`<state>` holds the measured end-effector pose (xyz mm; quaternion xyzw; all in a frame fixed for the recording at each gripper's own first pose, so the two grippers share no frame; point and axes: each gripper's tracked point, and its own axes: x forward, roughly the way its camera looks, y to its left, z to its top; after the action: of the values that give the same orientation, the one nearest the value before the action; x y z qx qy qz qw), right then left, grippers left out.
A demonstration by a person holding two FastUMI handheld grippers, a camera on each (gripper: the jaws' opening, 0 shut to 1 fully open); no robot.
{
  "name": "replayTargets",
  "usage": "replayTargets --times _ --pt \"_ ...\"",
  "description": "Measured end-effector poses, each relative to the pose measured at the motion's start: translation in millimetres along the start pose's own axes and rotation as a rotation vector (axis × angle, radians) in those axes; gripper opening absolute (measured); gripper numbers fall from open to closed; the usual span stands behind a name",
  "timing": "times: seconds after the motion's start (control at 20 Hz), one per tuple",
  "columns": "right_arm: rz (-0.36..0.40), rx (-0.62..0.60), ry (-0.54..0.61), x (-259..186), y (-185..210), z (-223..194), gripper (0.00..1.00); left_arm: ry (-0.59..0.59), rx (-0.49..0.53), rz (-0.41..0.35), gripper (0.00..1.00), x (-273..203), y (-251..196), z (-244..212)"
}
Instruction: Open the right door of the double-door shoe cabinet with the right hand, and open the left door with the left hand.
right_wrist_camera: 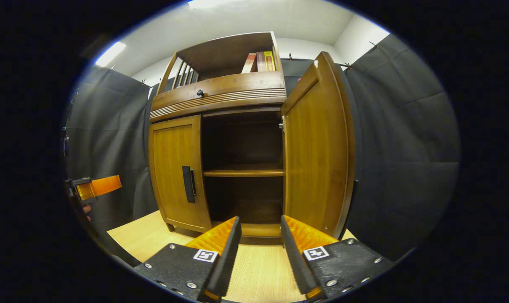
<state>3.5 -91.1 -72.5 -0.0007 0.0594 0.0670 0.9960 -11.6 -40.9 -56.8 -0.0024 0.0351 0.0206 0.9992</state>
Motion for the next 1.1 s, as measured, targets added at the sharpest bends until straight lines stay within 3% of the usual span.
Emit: replayTargets --times 0.15,0.2,0.25,0.35,0.4,0.45,0.6,0.65,0.7,1.1 --pt "-0.025 0.004 0.014 2 -2 -6 0.96 0.003 -0.013 -0.005 0.99 4 3 1" --pt "-0.031 0.009 0.014 1 -3 -6 1.0 0.001 -0.012 -0.011 0.99 8 3 2" --pt "-0.035 0.014 0.012 0 -3 -5 0.9 0.001 -0.007 -0.017 0.99 12 0 2" --pt "-0.043 0.014 0.0 -2 -3 -2 0.9 0.017 -0.015 -0.062 0.97 27 -11 -4" --pt "-0.041 0.01 -0.008 -2 -2 0 1.0 0.038 -0.033 -0.085 0.95 36 -18 -13" --pt "-0.036 0.007 -0.014 -4 1 1 0.91 0.052 -0.041 -0.097 0.95 44 -19 -24" --pt "-0.025 0.022 -0.026 -7 8 4 0.91 0.051 -0.002 -0.073 0.94 86 -22 -33" --pt "-0.023 0.023 -0.031 -7 10 5 1.0 0.054 -0.002 -0.065 0.94 105 -22 -37" --pt "-0.025 0.019 -0.033 -8 10 5 0.92 0.065 -0.009 -0.073 0.95 121 -27 -43" --pt "-0.072 -0.005 -0.052 -22 3 20 0.92 0.132 0.003 -0.097 0.95 227 -52 -81"
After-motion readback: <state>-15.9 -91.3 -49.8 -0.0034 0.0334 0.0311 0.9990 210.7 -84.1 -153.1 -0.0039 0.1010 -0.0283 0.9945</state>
